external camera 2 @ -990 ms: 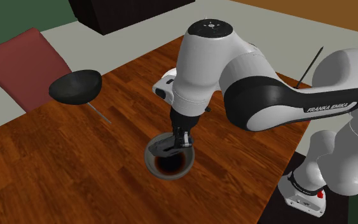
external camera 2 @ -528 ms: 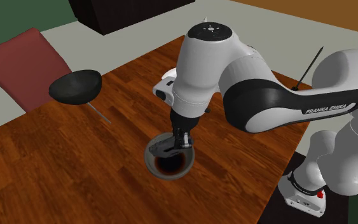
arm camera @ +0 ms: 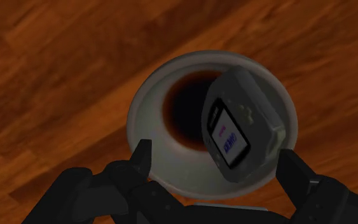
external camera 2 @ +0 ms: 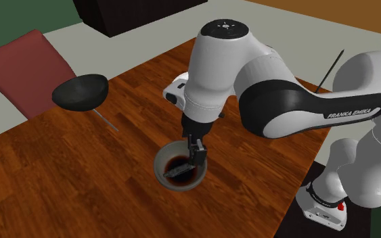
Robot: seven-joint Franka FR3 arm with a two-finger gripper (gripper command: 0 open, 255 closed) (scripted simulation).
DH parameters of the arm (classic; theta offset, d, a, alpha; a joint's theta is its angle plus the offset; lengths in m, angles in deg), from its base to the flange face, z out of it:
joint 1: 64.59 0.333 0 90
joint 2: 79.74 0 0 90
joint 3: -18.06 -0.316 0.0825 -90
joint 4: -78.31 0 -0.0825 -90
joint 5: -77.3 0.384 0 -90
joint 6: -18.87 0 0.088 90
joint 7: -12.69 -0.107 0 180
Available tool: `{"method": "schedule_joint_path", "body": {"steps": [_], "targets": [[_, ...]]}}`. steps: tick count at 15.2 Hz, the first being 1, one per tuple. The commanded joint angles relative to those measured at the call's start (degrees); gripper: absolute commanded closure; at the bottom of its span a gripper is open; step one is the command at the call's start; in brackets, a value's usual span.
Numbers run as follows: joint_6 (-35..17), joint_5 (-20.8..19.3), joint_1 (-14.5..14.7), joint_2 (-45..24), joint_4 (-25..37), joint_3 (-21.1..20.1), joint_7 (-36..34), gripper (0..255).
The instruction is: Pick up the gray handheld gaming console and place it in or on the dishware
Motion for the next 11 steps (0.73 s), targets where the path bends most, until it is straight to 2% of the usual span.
{"method": "schedule_joint_path", "body": {"steps": [1,3,11], "targets": [[3.18,-0.18,0.14,-0.59,3.73,-0.10,-0.17,0],[7.15,-0.50,0.33,-1.72,8.80,-0.22,-0.32,0],[7.15,-0.50,0.33,-1.72,8.80,-0.22,-0.32,0]]}}
